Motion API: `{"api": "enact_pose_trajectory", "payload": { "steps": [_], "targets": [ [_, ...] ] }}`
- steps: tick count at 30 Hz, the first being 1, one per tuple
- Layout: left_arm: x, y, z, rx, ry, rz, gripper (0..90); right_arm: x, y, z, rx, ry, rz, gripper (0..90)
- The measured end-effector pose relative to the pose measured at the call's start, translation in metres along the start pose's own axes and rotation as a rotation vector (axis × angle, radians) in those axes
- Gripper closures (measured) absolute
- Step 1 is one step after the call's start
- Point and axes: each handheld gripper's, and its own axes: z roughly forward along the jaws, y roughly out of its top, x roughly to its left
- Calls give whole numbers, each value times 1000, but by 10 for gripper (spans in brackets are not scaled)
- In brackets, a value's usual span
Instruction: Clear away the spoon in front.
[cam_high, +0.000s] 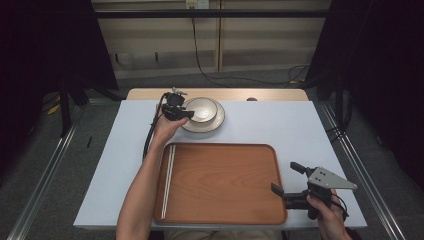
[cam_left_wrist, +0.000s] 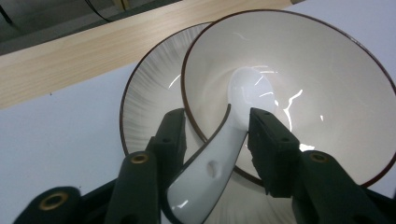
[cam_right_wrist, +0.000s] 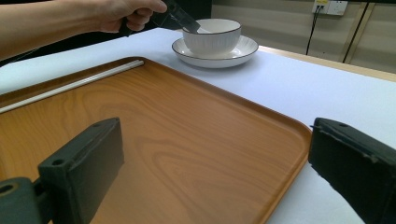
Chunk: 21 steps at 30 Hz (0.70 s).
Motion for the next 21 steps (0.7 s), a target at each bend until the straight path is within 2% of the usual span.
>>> {"api": "enact_pose_trajectory", "payload": {
  "steps": [1, 2, 5, 6, 7, 8, 10, 11, 12, 13, 15, 16, 17, 21],
  "targets": [
    [-2, 0, 0, -2, 15, 7, 593, 0, 0, 0, 1, 3, 1, 33],
    [-3, 1, -1, 4, 24, -2, 602, 0, 0, -1, 0, 2, 1, 33],
    [-3, 1, -1, -6, 25, -8, 623, 1, 0, -1, -3, 4, 3, 34],
    [-2, 1, -1, -13, 14, -22, 634, 1, 0, -1, -3, 4, 3, 33],
    [-2, 1, -2, -16, 25, -35, 652, 1, 0, -1, -4, 3, 2, 33],
    [-1, 1, -3, -9, 18, -25, 666, 1, 0, -1, -5, 3, 2, 33],
    [0, 1, -5, -22, 16, -40, 687, 1, 0, -1, -5, -1, 4, 33],
    [0, 2, -5, -33, 26, -58, 709, 0, 0, -1, -6, -1, 2, 34],
    [1, 3, -7, -42, 29, -58, 744, 0, 0, -1, -6, 2, 0, 34],
    [2, 3, -9, -37, 24, -48, 761, 0, 0, -1, -6, 2, -1, 33],
    [3, 4, -11, -56, 13, -79, 788, 0, 0, -1, -4, 1, 2, 33],
    [4, 3, -12, -46, 9, -70, 796, 0, 0, -1, -4, 1, 2, 33],
    [4, 3, -12, -61, 6, -83, 800, 0, 1, -1, -5, 0, 0, 34],
    [4, 3, -15, -62, -9, -83, 822, -1, 1, -1, -6, -4, 2, 33]
  ]
}}
